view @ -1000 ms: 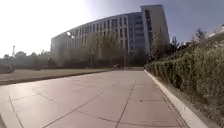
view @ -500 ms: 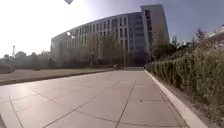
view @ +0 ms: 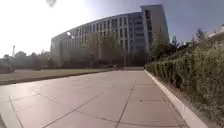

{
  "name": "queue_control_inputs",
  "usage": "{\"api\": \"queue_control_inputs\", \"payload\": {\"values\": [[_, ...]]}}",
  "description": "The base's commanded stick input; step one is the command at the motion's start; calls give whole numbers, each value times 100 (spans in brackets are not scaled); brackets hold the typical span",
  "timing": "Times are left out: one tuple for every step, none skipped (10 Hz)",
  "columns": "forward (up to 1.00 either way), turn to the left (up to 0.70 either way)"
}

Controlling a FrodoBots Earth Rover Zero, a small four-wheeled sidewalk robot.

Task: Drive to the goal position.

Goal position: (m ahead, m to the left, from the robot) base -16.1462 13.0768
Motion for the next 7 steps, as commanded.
{"api": "queue_control_inputs", "payload": {"values": [[4, 0], [4, 0], [4, 0], [4, 0], [4, 0], [4, 0], [4, 0]]}}
